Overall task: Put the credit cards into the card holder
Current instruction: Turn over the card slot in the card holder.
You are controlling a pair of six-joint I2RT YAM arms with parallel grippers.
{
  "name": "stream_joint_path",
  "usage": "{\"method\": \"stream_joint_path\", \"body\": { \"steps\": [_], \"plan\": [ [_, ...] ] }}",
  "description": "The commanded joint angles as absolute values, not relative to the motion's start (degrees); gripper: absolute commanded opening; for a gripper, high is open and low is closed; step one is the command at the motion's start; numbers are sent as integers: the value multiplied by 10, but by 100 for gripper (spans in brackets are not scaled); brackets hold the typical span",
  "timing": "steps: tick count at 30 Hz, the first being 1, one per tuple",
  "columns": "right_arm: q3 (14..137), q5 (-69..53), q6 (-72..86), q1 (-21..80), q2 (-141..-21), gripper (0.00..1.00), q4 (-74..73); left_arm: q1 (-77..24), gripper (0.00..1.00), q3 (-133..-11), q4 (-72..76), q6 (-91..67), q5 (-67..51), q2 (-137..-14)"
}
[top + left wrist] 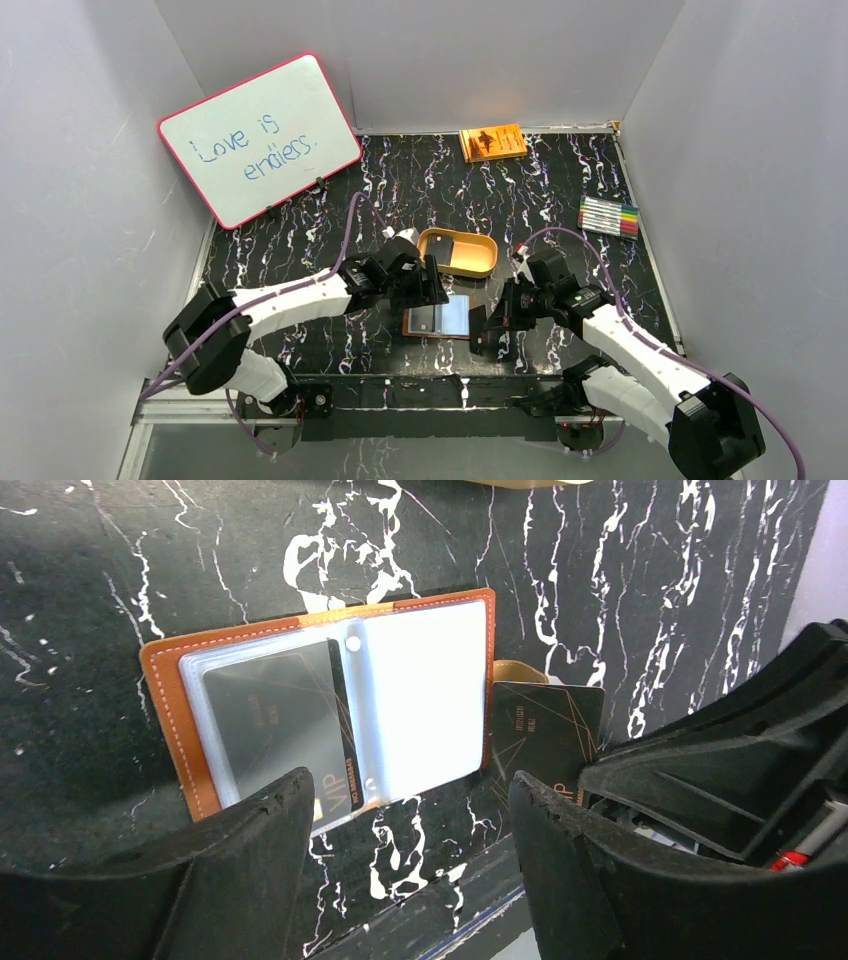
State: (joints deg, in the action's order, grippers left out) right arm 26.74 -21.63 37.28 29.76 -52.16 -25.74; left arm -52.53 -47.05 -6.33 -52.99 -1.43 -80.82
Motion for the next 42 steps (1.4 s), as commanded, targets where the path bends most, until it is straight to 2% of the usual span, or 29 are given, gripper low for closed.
{"method": "stream_joint_path", "body": {
  "steps": [1,13,29,42],
  "plan": [
    [269,-230,372,301,-524,0,-218,-530,68,-502,-47,-526,-43,-837],
    [250,-251,390,300,-539,0,-191,-541,66,-542,-54,-519,-52,-939],
    [230,-271,406,300,-548,0,-170,-541,62,-520,-66,-539,-32,-954],
    [220,-313,421,300,-543,0,-116,-541,63,-525,-70,-545,-35,-944]
  ]
}}
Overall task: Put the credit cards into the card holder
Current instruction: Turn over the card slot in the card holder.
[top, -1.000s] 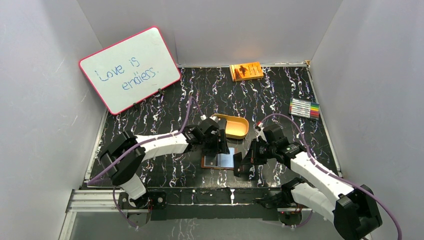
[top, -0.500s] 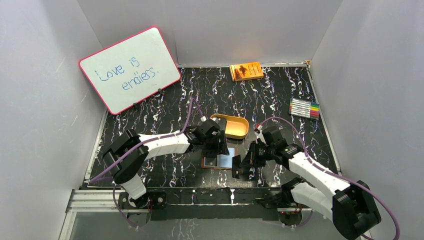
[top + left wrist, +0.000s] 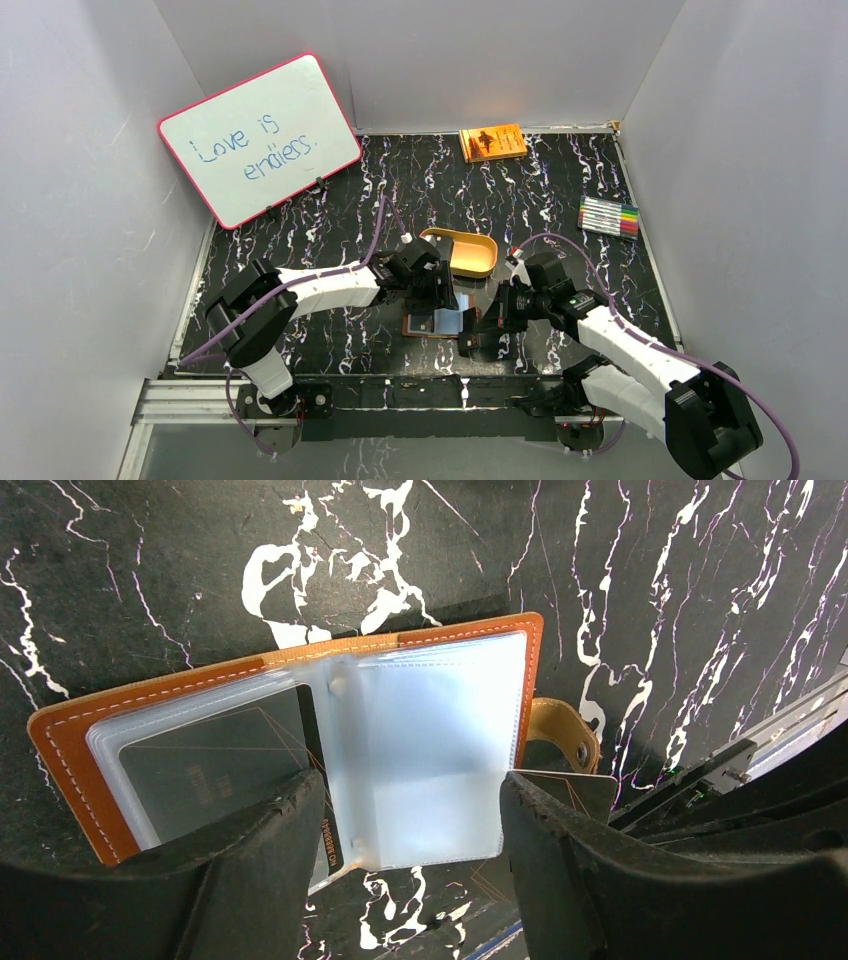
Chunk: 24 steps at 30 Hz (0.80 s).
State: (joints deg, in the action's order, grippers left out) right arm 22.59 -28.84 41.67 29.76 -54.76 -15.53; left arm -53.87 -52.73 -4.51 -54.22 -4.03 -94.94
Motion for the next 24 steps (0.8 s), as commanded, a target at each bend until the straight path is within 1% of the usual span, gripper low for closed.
{"method": "stream_joint_path", "body": {
  "steps": [1,7,13,20,24],
  "plan": [
    [218,-316,424,301,-543,0,-109,-541,63,-526,-70,-545,-35,-942],
    [217,-330,432,300,-549,0,-84,-542,65,-534,-81,-549,-28,-925],
    [218,-329,432,301,-553,0,-82,-541,64,-544,-92,-538,-22,-928],
    [209,-311,419,300,-563,0,-107,-541,62,-579,-108,-500,-35,-1021],
    [205,-324,424,301,-570,0,-84,-541,58,-572,-109,-510,-33,-1021]
  ]
}}
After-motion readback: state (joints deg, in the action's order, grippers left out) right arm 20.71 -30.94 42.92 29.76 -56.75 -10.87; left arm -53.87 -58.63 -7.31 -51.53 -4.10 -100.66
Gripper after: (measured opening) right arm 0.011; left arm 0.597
